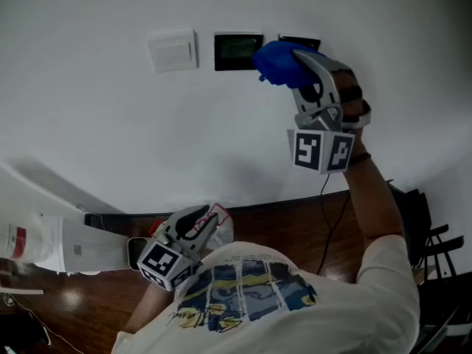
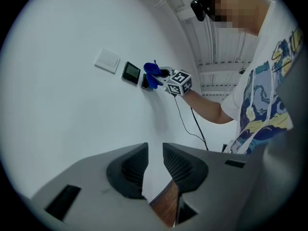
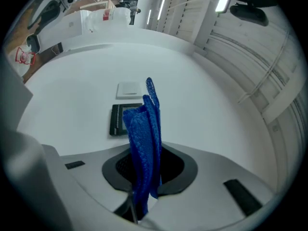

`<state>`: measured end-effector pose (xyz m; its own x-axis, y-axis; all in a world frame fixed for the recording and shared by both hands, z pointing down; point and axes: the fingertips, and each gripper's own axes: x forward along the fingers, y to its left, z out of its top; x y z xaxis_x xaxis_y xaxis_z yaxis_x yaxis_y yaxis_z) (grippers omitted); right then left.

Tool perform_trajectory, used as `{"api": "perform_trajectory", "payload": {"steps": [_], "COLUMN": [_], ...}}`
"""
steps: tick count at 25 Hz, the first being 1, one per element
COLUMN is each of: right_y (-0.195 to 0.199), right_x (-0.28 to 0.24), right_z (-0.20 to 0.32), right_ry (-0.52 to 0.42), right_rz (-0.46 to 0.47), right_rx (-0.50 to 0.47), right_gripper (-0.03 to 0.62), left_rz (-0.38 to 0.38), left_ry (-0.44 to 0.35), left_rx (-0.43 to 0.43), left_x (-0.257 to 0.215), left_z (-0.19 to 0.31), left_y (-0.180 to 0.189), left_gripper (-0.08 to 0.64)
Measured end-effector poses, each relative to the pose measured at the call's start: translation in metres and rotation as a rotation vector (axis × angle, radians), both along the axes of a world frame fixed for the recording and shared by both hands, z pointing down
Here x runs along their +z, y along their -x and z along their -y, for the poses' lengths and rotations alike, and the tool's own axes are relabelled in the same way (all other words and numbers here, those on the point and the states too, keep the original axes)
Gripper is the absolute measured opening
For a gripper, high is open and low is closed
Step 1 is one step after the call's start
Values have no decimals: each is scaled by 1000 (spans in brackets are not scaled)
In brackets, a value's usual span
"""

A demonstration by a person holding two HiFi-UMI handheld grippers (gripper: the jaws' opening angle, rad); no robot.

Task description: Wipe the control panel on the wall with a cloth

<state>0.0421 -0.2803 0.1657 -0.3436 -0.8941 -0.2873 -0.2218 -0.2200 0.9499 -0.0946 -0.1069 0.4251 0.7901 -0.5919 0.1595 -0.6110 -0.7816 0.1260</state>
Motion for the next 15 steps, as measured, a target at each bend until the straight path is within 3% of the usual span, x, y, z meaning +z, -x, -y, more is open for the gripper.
{"api": "perform_trajectory", "payload": {"steps": [6, 15], "right_y": [-27, -32], "right_x": [-9, 28], "right_z": [22, 27], "right_ry": [-12, 34], "right_rz": [-28, -43], "right_rx": [12, -52], "right_gripper": [84, 84], "left_rz": [5, -8], "left_ry": [27, 54], "left_rx": [-4, -47], "left_x": [0, 8], "left_z": [-1, -2], "left_y": [-26, -50], "left_gripper": [72, 72]}}
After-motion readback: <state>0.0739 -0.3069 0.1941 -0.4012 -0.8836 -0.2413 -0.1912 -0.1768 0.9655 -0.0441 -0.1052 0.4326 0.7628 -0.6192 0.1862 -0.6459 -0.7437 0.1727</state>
